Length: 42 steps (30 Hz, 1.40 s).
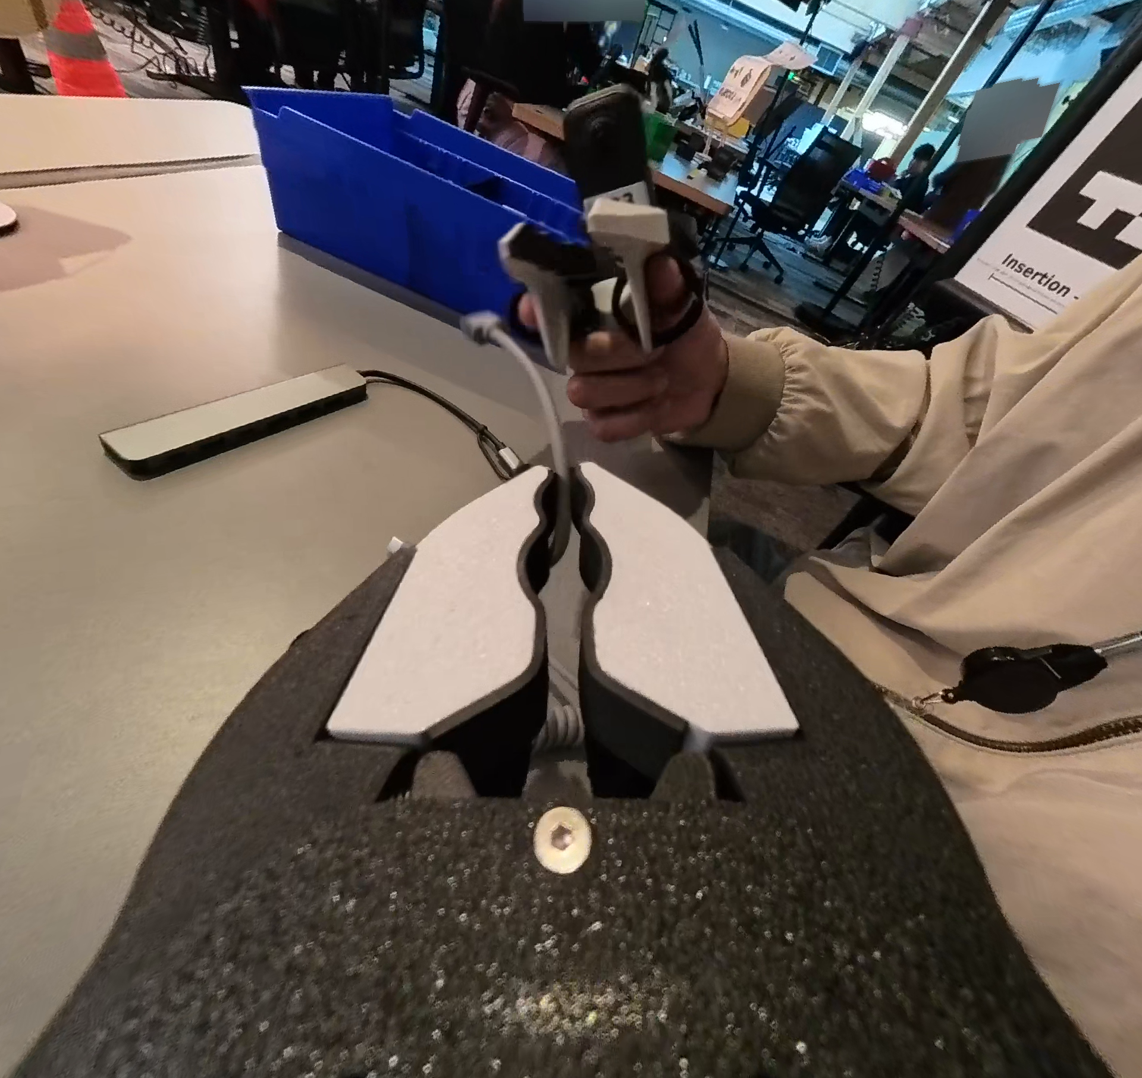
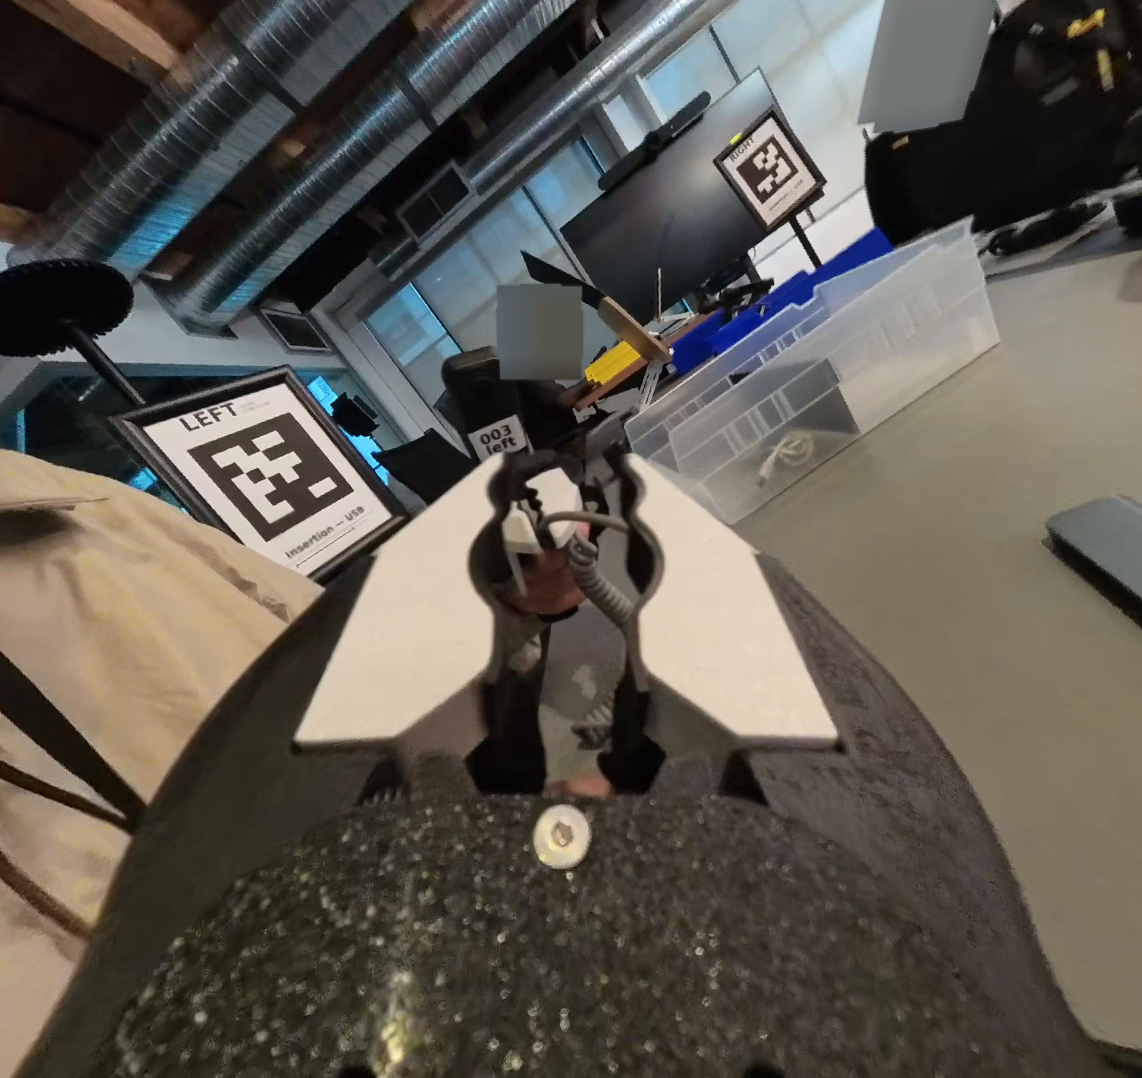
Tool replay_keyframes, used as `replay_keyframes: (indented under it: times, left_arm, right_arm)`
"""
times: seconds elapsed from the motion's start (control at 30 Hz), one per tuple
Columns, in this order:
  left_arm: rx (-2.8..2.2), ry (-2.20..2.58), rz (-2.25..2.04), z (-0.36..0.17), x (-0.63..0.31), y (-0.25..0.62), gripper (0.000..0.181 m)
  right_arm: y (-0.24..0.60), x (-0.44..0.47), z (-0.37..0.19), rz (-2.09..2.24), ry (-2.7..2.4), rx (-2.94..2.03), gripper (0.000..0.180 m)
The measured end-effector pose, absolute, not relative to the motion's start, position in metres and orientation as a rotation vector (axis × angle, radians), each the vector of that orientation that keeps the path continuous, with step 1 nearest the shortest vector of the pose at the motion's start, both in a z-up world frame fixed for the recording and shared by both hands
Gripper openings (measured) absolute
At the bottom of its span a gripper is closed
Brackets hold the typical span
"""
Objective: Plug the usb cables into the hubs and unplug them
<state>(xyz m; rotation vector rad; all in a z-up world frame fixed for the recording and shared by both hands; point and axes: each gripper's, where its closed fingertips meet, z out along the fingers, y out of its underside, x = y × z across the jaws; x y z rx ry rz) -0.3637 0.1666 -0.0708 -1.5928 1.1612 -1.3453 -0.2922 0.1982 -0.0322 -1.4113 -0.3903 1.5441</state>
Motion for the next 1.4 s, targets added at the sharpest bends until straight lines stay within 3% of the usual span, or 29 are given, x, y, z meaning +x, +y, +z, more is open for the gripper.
replay_keyframes:
  times: [0.03,0.27,0.4,0.67,0.87,1.07,1.13,1.2,1.4]
  left_arm:
    - [-1.588,1.161,-1.349,-0.07,-0.364,0.166,0.004]
    - [-1.556,1.181,-1.4,-0.063,-0.365,0.158,0.004]
    - [-1.533,1.22,-1.441,-0.062,-0.366,0.149,0.003]
    - [-1.534,1.238,-1.453,-0.063,-0.365,0.145,0.004]
    - [-1.541,1.235,-1.45,-0.064,-0.366,0.145,0.004]
    - [-1.553,1.248,-1.366,-0.07,-0.365,0.15,0.004]
    - [-1.549,1.251,-1.271,-0.072,-0.364,0.156,0.013]
    - [-1.548,1.255,-1.194,-0.071,-0.361,0.16,0.043]
    - [-1.504,1.29,-1.275,-0.063,-0.338,0.143,0.041]
  right_arm:
    - [0.199,-0.293,-0.036,1.553,-0.389,-1.442,0.042]
    - [0.196,-0.292,-0.062,1.26,-0.66,-1.533,0.05]
    - [0.177,-0.296,-0.046,1.513,-0.658,-1.444,0.05]
    - [0.162,-0.305,-0.05,1.544,-0.762,-1.436,0.038]
    - [0.162,-0.302,-0.052,1.546,-0.76,-1.443,0.018]
    - [0.162,-0.302,-0.053,1.547,-0.761,-1.463,0.016]
    - [0.16,-0.304,-0.053,1.526,-0.786,-1.468,0.016]
    - [0.158,-0.308,-0.053,1.505,-0.802,-1.465,0.016]
    - [0.144,-0.326,-0.047,1.555,-0.842,-1.399,0.016]
